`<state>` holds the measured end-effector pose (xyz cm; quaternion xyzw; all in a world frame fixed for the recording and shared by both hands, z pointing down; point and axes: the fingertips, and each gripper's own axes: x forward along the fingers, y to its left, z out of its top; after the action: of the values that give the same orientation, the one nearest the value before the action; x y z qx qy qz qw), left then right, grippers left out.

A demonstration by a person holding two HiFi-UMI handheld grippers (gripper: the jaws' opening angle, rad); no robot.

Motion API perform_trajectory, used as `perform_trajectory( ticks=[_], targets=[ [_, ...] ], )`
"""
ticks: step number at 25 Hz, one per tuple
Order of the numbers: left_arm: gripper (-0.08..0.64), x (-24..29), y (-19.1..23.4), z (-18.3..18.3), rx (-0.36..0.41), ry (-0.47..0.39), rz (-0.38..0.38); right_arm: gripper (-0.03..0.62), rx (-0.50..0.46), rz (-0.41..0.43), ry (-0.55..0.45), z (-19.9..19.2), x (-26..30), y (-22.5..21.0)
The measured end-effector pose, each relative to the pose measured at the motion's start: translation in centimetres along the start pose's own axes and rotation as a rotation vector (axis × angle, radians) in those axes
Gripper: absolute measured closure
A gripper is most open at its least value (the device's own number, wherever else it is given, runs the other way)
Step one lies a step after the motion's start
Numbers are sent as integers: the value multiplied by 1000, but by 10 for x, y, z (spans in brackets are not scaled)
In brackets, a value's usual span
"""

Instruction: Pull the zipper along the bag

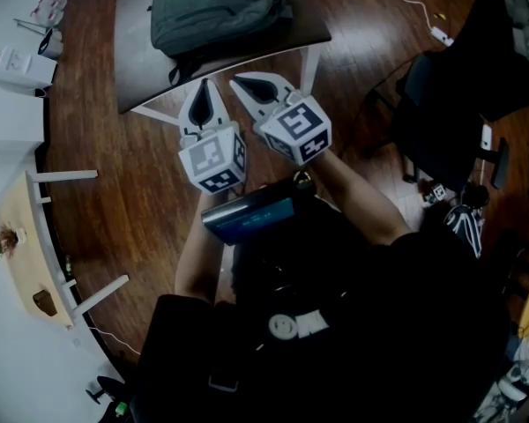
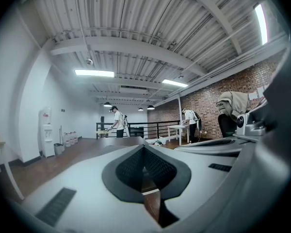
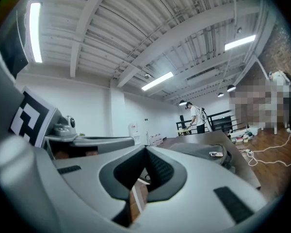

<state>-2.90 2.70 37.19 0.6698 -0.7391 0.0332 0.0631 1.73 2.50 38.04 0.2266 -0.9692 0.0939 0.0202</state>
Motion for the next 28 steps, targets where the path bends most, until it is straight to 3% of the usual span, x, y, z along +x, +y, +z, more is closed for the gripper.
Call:
perform_trajectory(
  ticks=[6,15,28],
  targets=[
    [558,-11,19,-8,-27,5,-9,586,-62,-40,25,-7,5,22],
    [558,-15,40,13,-20,-42,-15,586,-80,-53,-15,16,22,36],
    [558,-13,49,19,-25,-58,-24,586,-99,-42,-6,16,31,42]
  ],
)
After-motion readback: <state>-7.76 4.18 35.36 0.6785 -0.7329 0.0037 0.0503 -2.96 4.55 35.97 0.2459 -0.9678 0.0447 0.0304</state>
